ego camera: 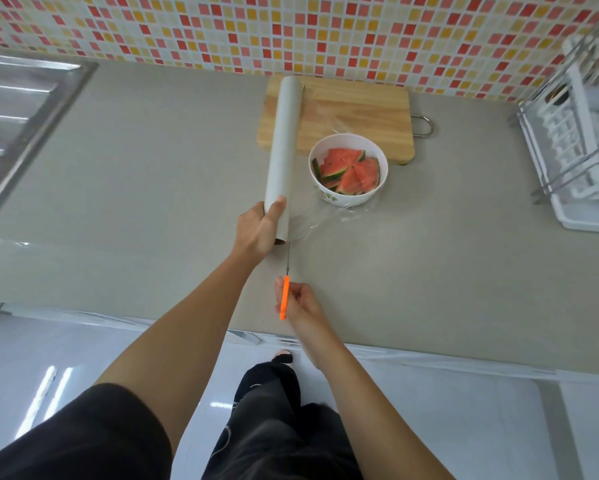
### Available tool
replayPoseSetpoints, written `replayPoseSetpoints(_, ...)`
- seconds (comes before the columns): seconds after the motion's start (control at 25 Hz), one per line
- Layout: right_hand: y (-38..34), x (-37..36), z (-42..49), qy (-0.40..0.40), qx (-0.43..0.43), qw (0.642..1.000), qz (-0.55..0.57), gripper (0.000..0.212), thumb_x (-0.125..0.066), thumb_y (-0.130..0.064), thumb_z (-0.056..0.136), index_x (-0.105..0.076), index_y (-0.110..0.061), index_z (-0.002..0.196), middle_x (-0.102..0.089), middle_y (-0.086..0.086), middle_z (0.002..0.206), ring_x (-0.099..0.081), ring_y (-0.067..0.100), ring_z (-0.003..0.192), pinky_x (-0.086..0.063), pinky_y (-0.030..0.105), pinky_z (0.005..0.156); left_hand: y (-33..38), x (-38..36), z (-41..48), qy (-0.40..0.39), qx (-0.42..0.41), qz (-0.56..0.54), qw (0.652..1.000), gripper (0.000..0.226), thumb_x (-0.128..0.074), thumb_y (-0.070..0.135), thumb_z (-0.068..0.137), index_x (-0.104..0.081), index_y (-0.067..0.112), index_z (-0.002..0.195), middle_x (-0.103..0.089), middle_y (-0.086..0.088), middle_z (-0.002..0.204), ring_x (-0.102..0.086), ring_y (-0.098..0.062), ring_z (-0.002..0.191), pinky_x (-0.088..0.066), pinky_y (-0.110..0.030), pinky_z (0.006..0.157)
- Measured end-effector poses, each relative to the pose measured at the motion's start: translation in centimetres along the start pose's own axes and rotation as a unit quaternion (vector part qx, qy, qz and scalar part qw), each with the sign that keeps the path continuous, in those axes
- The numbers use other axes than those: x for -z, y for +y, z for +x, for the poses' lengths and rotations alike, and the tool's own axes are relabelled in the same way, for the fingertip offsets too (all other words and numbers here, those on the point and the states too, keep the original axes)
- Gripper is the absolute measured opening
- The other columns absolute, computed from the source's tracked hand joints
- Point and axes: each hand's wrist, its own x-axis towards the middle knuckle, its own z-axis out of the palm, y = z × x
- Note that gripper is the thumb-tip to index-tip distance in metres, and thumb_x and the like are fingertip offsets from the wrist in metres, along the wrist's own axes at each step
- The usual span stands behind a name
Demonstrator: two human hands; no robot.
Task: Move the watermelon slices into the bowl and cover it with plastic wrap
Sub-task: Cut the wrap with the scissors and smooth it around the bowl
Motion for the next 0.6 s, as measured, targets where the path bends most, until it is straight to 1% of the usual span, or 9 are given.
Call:
replayPoseSetpoints(0.04, 0.0, 0.1, 0.2, -0.002, 0.006, 1.000, 0.007, 0.048, -0.053, -0.074, 0.065, -0.046, -0.027, 0.074, -0.045, -0.002, 0.078, -0.048, 0.007, 0.072, -0.043, 0.024, 0.082, -0.1, 0.0, 0.0, -0.001, -0.003, 0.007, 1.000, 0.038, -0.052, 0.046, 0.090, -0.057, 0.011, 0.078, -0.051, -0.003, 0.081, -0.055, -0.015, 0.066, -0.044, -0.013, 0.038)
replayPoseSetpoints(0.12, -0.2, 0.2, 0.7, -0.003, 0.008, 1.000, 0.026, 0.047, -0.055, -0.068, 0.068, -0.050, -0.025, 0.086, -0.051, -0.012, 0.076, -0.052, 0.006, 0.077, -0.044, 0.030, 0.092, -0.2, 0.0, 0.1, 0.003, -0.005, 0.019, 1.000, 0.039, -0.051, 0.049, 0.089, -0.056, 0.013, 0.074, -0.049, -0.002, 0.078, -0.053, -0.015, 0.065, -0.045, -0.013, 0.039)
replayPoseSetpoints(0.16, -0.2, 0.2, 1.0, -0.004, 0.009, 0.999, 0.035, 0.046, -0.055, -0.065, 0.070, -0.050, -0.024, 0.090, -0.053, -0.017, 0.074, -0.053, 0.004, 0.078, -0.044, 0.032, 0.094, -0.3, 0.1, 0.2, 0.001, -0.003, 0.020, 1.000, 0.041, -0.051, 0.051, 0.088, -0.056, 0.013, 0.074, -0.049, -0.001, 0.077, -0.053, -0.016, 0.066, -0.049, -0.017, 0.043)
replayPoseSetpoints(0.24, -0.4, 0.3, 1.3, -0.010, 0.022, 0.999, 0.047, 0.037, -0.056, -0.056, 0.077, -0.049, -0.022, 0.089, -0.052, -0.022, 0.065, -0.051, 0.001, 0.072, -0.044, 0.031, 0.092, -0.6, 0.1, 0.4, -0.006, 0.001, 0.026, 1.000, 0.045, -0.049, 0.055, 0.087, -0.057, 0.012, 0.076, -0.051, -0.001, 0.078, -0.055, -0.020, 0.071, -0.056, -0.031, 0.057)
replayPoseSetpoints(0.28, -0.4, 0.2, 1.4, -0.014, 0.030, 0.998, 0.053, 0.031, -0.056, -0.051, 0.081, -0.048, -0.021, 0.088, -0.051, -0.022, 0.062, -0.050, 0.001, 0.068, -0.044, 0.030, 0.089, -0.7, 0.2, 0.4, -0.007, 0.000, 0.034, 0.999, 0.046, -0.048, 0.057, 0.086, -0.057, 0.013, 0.077, -0.053, 0.000, 0.078, -0.056, -0.020, 0.071, -0.055, -0.033, 0.060)
replayPoseSetpoints(0.36, -0.5, 0.1, 1.7, -0.015, 0.034, 0.997, 0.061, 0.022, -0.055, -0.042, 0.088, -0.049, -0.021, 0.088, -0.051, -0.021, 0.062, -0.051, 0.001, 0.067, -0.045, 0.025, 0.082, -0.7, 0.2, 0.4, -0.004, -0.005, 0.043, 0.999, 0.046, -0.047, 0.059, 0.086, -0.055, 0.015, 0.074, -0.054, 0.001, 0.075, -0.055, -0.019, 0.068, -0.048, -0.028, 0.057)
replayPoseSetpoints(0.44, -0.5, 0.2, 1.9, -0.012, 0.036, 0.997, 0.064, 0.019, -0.056, -0.038, 0.089, -0.050, -0.021, 0.090, -0.054, -0.023, 0.065, -0.054, 0.001, 0.070, -0.045, 0.021, 0.078, -0.7, 0.2, 0.3, -0.005, -0.008, 0.043, 0.999, 0.048, -0.046, 0.060, 0.085, -0.055, 0.014, 0.074, -0.055, 0.001, 0.075, -0.054, -0.018, 0.066, -0.045, -0.028, 0.057)
replayPoseSetpoints(0.52, -0.3, 0.3, 2.1, -0.009, 0.043, 0.997, 0.061, 0.018, -0.057, -0.034, 0.088, -0.051, -0.018, 0.093, -0.055, -0.025, 0.065, -0.053, -0.002, 0.069, -0.047, 0.023, 0.081, -0.7, 0.3, 0.4, -0.008, -0.006, 0.040, 0.999, 0.051, -0.045, 0.060, 0.085, -0.057, 0.012, 0.078, -0.056, 0.000, 0.078, -0.055, -0.018, 0.068, -0.044, -0.029, 0.058)
replayPoseSetpoints(0.6, -0.1, 0.4, 2.3, -0.001, 0.052, 0.997, 0.060, 0.010, -0.056, -0.022, 0.090, -0.052, -0.015, 0.095, -0.056, -0.022, 0.066, -0.053, -0.002, 0.067, -0.047, 0.029, 0.086, -0.6, 0.3, 0.3, -0.008, -0.005, 0.040, 0.999, 0.053, -0.044, 0.060, 0.086, -0.057, 0.009, 0.080, -0.056, 0.000, 0.078, -0.054, -0.019, 0.069, -0.043, -0.029, 0.059)
